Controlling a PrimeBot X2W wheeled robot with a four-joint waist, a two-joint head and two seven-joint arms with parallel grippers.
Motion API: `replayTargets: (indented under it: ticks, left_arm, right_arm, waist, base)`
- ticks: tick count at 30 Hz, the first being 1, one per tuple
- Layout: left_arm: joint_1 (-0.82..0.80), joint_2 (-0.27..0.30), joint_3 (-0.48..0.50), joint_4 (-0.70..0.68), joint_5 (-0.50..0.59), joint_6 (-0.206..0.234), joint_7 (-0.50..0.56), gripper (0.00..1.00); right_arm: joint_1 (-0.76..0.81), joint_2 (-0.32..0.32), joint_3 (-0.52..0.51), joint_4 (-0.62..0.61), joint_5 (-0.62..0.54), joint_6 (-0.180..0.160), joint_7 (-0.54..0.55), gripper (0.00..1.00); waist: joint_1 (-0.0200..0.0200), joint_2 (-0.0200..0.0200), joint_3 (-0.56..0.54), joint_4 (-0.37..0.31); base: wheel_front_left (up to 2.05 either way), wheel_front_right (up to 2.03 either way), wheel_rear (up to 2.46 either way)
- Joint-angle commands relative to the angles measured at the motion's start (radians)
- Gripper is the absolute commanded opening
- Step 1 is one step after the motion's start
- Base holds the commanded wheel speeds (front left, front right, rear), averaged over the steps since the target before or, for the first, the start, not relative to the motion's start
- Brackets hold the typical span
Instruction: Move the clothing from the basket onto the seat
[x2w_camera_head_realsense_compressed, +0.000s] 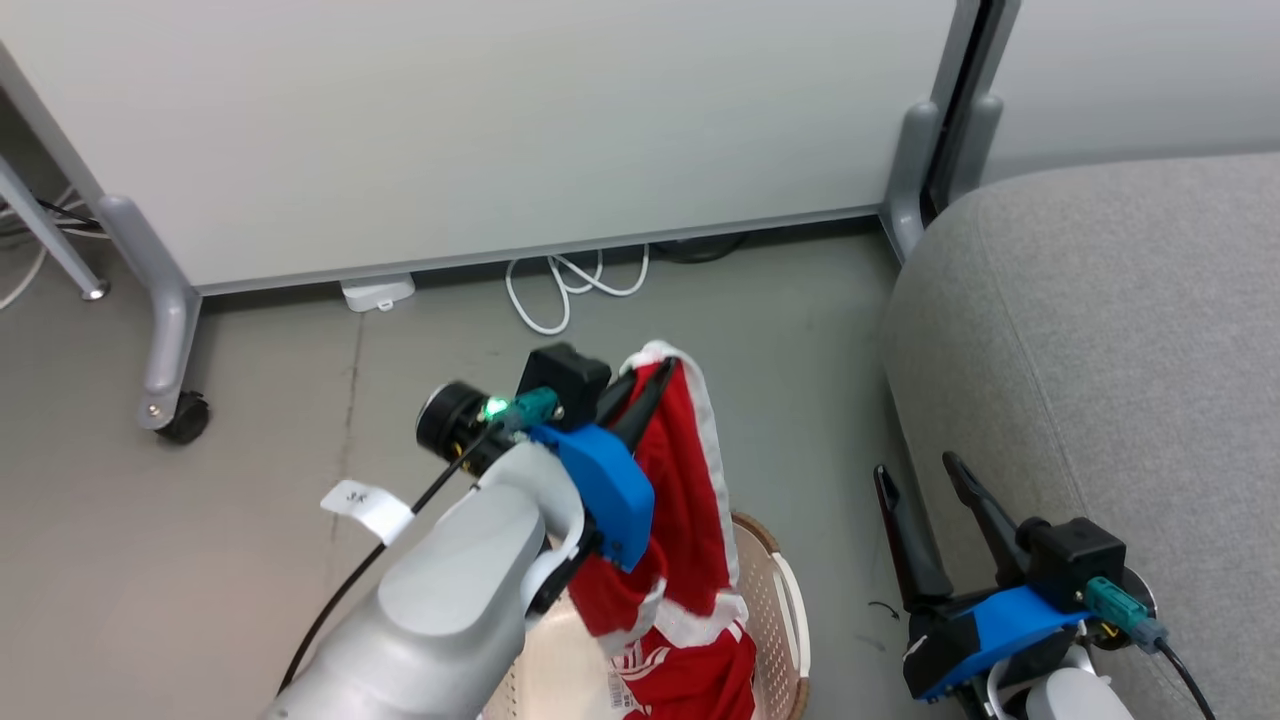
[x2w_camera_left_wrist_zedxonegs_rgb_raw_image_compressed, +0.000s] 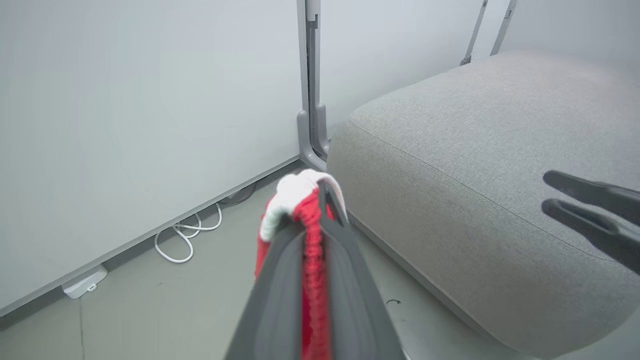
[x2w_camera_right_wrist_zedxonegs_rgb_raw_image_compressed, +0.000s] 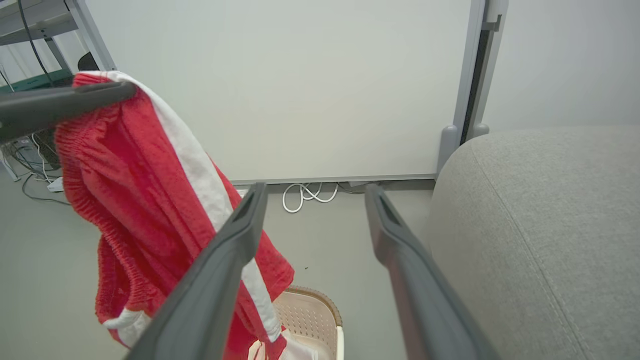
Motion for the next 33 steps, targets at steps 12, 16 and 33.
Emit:
replayTargets:
  ticks: [12,16,33]
  left_arm:
    - [-0.195,-0.011,-0.029,-0.032,-0.011,-0.001,-0.040,0.00]
    - [-0.246,-0.015,-0.049,-0.040,-0.005,-0.001,-0.040,0.00]
    - [-0.277,-0.017,-0.147,-0.093,-0.088,0.027,-0.046,0.00]
  right_arm:
    - [0.055,-0.003,-0.011,-0.035,-0.033,0.000,0.035,1.00]
    - [0.064,-0.003,-0.011,-0.047,-0.039,0.000,0.046,1.00]
    - [-0.008,-0.003,0.074,-0.067,-0.070,0.000,0.106,1.00]
  waist:
    - [0.0002,-0.0001,-0.044,0.003]
    - [0.0002,-0.0001,-0.053,-0.004]
    - [0.0002,-0.0001,-0.059,-0.036]
  base:
    - [0.00,0.00,0.00]
    - [0.00,0.00,0.00]
    - [0.00,0.00,0.00]
